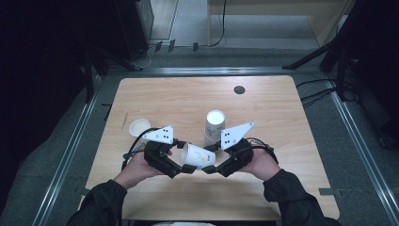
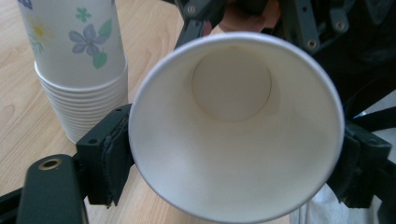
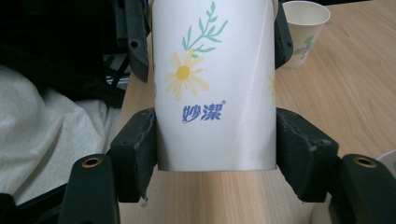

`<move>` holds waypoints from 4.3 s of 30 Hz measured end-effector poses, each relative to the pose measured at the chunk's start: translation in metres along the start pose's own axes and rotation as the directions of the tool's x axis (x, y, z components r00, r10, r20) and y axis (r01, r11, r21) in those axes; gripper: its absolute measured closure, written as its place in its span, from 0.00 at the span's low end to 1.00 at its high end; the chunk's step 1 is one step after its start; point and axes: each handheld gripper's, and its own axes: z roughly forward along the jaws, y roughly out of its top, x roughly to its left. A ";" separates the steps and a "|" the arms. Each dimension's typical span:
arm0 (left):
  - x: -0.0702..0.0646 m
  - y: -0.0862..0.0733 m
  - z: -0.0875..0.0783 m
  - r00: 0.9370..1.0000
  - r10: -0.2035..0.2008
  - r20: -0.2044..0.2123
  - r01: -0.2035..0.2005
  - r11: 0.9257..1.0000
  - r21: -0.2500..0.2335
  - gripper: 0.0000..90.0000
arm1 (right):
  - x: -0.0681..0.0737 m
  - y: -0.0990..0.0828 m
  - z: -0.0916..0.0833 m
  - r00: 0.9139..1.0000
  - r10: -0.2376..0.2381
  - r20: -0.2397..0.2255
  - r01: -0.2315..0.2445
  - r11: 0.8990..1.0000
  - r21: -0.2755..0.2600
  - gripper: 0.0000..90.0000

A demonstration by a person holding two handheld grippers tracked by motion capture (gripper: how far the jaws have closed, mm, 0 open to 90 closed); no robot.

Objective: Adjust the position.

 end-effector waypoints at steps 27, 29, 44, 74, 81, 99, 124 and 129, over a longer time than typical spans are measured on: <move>0.014 0.006 0.010 0.998 0.056 -0.016 -0.052 0.978 0.201 0.27 | 0.002 -0.017 0.000 0.994 0.070 0.087 -0.078 0.993 0.092 0.27; 0.013 0.007 0.017 0.997 0.069 -0.021 -0.062 0.969 0.241 0.27 | 0.002 -0.018 0.000 0.992 0.074 0.105 -0.084 0.992 0.095 0.28; 0.006 0.011 0.043 0.992 0.128 -0.019 -0.112 0.919 0.377 0.26 | 0.004 -0.031 0.024 0.992 0.087 0.095 -0.103 0.978 0.183 0.30; 0.005 0.014 0.030 0.993 0.111 -0.051 -0.096 0.968 0.233 0.14 | 0.003 -0.028 0.020 0.992 0.061 0.111 -0.077 0.986 0.144 0.38; 0.004 0.011 0.021 0.995 0.087 -0.058 -0.076 0.981 0.176 0.14 | 0.000 -0.023 0.011 0.993 0.058 0.105 -0.068 0.993 0.096 0.38; -0.006 0.006 0.009 0.998 0.008 -0.057 -0.010 1.000 -0.027 0.16 | -0.003 -0.009 0.018 0.999 0.045 0.012 -0.045 0.999 0.018 0.38; -0.007 0.004 0.014 0.998 0.023 -0.055 -0.022 1.000 0.019 0.26 | -0.001 -0.009 0.022 0.998 0.057 0.013 -0.058 0.996 0.073 0.31; -0.006 0.004 0.011 0.997 0.026 -0.067 -0.025 1.000 0.019 0.26 | 0.000 -0.014 0.024 0.998 0.049 0.046 -0.054 0.992 0.118 0.26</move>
